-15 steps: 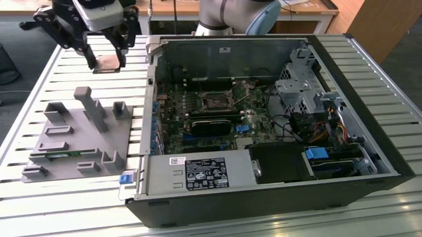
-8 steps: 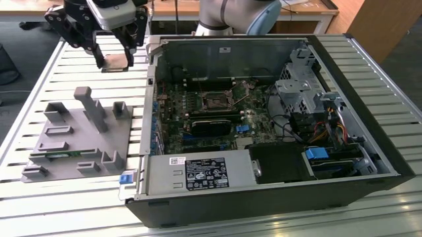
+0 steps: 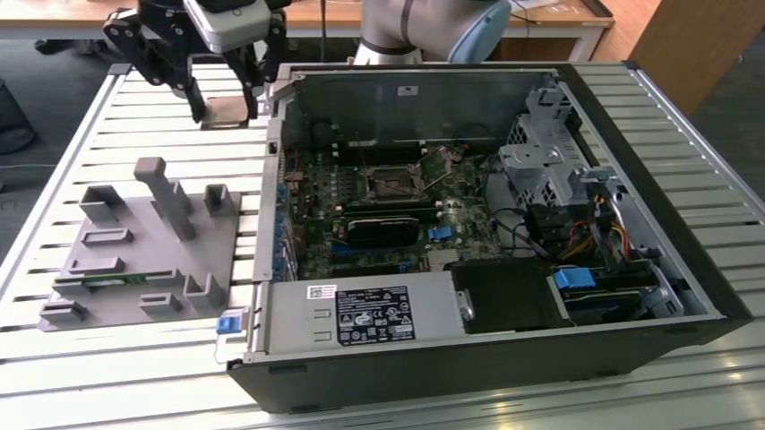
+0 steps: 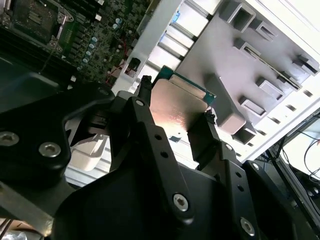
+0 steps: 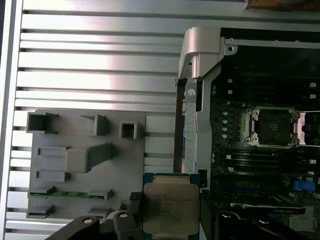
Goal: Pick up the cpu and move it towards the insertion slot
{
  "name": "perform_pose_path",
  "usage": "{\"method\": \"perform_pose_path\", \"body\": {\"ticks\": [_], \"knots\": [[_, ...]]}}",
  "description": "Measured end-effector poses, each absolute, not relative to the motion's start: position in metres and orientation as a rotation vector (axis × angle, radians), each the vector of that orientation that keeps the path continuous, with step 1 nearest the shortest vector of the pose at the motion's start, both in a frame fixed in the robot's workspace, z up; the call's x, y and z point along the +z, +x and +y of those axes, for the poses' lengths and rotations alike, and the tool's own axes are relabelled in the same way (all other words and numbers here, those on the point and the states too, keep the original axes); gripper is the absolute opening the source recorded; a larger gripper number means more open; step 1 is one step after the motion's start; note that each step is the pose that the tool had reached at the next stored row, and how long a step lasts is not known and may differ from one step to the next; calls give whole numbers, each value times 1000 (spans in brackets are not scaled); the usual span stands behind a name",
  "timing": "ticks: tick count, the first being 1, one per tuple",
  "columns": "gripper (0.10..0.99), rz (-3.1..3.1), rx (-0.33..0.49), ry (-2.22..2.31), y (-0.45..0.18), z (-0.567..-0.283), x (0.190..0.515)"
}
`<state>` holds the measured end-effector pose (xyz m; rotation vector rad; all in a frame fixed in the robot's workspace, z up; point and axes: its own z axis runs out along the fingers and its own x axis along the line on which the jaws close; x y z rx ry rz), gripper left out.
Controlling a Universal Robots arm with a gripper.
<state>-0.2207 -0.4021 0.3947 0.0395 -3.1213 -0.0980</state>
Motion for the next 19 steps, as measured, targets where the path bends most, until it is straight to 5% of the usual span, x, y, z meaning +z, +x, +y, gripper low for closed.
{"method": "perform_pose_path", "body": {"ticks": [19], "knots": [[541, -3121, -98, 43, -187, -395, 395]]}}
